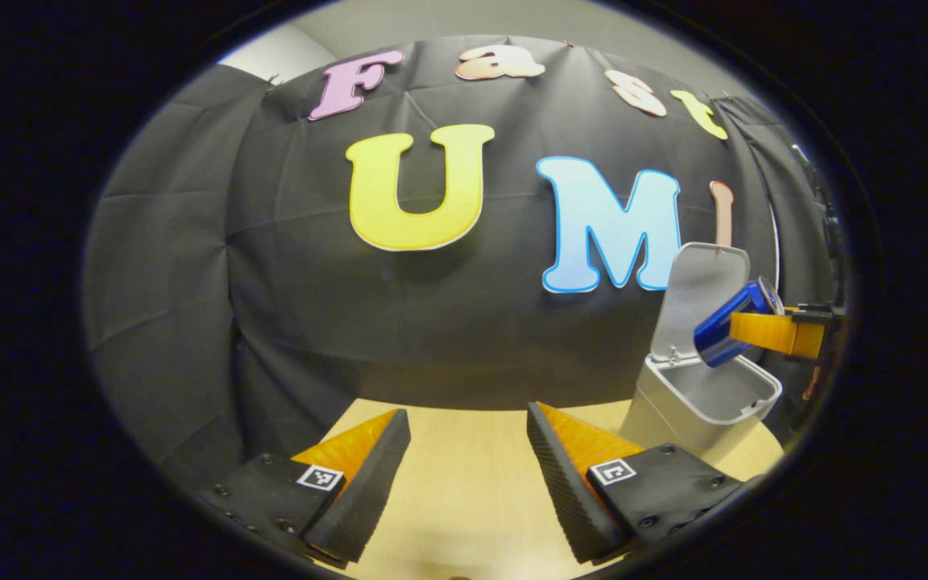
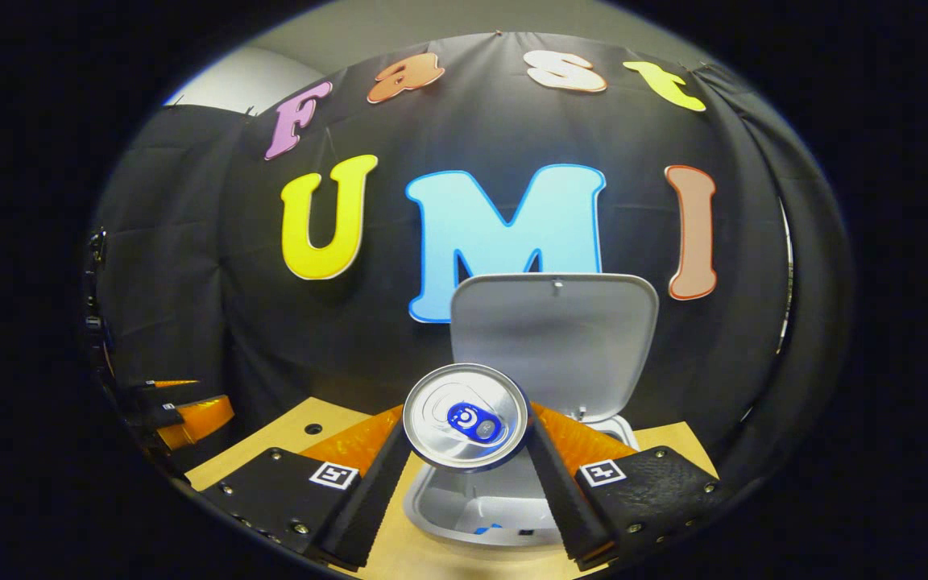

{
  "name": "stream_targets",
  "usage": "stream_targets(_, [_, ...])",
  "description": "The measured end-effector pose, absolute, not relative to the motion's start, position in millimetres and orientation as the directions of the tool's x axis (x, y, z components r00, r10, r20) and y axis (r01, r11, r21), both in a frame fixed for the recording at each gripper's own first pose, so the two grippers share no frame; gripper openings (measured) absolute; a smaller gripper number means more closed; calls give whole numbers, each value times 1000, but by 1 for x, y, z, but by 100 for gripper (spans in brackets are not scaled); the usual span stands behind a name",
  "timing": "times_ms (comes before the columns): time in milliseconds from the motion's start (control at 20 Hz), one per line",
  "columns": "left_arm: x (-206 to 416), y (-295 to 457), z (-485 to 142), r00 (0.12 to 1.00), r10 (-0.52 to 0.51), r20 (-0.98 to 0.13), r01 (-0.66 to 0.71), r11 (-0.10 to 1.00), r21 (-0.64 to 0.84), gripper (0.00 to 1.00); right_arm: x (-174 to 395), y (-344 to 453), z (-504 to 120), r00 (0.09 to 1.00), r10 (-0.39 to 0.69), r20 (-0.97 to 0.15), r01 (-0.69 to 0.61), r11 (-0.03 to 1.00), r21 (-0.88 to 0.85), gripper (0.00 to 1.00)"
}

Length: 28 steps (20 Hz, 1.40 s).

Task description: Press the lid of the desktop garbage bin to open it, pick up the crumpled paper on the desktop and throw it into the bin, then pick up the pop can on the desktop and drop it into the bin, and finally close the garbage bin lid.

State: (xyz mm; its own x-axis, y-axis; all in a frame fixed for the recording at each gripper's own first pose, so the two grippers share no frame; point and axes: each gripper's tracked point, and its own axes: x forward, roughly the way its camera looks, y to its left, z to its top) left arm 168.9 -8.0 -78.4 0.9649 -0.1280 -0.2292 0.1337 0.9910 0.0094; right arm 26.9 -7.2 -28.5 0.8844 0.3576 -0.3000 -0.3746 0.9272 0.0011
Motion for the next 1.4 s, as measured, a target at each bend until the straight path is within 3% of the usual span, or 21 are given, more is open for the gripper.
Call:
stream_targets(350, [170,-7,-82,963,-125,-238,136,990,29,95,40,-53,-77,882,254,-398,-291,956,-35,85])
stream_targets(650, [170,-8,-84,959,-133,-251,148,988,44,95,39,-63,-116,847,226,-482,-260,966,-4,85])
stream_targets(1400, [171,-6,-89,955,-125,-269,142,989,45,95,33,-65,-141,825,215,-523,-271,962,-32,86])
